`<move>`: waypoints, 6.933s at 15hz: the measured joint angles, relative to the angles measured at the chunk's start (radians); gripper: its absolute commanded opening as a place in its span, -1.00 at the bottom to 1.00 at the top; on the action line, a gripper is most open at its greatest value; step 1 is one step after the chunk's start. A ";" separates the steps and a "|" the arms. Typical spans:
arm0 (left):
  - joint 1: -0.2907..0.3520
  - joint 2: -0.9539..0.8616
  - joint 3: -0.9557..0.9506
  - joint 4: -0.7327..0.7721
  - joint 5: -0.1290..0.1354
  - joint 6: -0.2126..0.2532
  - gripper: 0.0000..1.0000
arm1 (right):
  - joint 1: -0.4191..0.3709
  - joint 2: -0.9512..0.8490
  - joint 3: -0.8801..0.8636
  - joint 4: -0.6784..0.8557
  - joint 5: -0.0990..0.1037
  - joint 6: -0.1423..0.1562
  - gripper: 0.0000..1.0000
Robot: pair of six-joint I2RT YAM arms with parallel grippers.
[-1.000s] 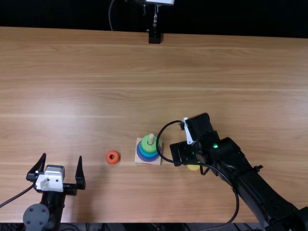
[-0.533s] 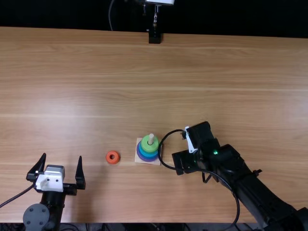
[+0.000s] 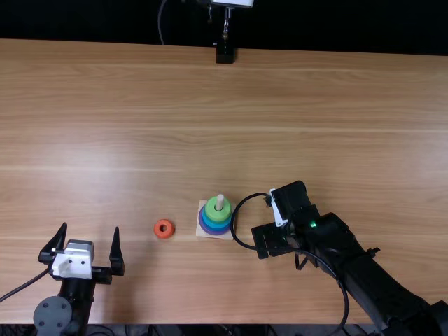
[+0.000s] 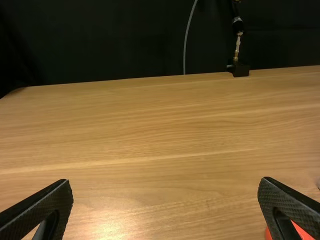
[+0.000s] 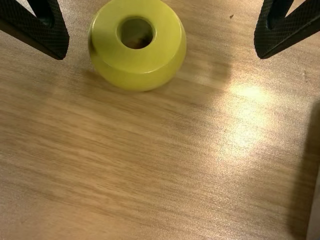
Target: Build the Hanoi tower: stack the rings onto the peg from bottom to top in this color order: purple, dark blue, light blue, dark green, light green, yellow, orange.
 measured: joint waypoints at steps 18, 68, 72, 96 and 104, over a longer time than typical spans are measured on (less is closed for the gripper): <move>0.000 0.000 0.000 0.000 0.000 0.000 1.00 | 0.000 0.000 0.052 -0.058 0.000 0.000 1.00; 0.000 0.000 0.000 0.000 0.000 0.000 1.00 | 0.007 0.093 0.124 -0.126 0.019 0.016 1.00; 0.000 0.000 0.000 0.000 0.000 0.000 1.00 | 0.007 0.094 0.124 -0.126 0.019 0.016 1.00; 0.000 0.000 0.000 0.000 0.000 0.000 1.00 | 0.007 0.153 0.140 -0.072 0.023 0.014 1.00; 0.000 0.000 0.000 0.000 0.000 0.000 1.00 | 0.007 0.153 0.140 -0.085 0.023 0.013 1.00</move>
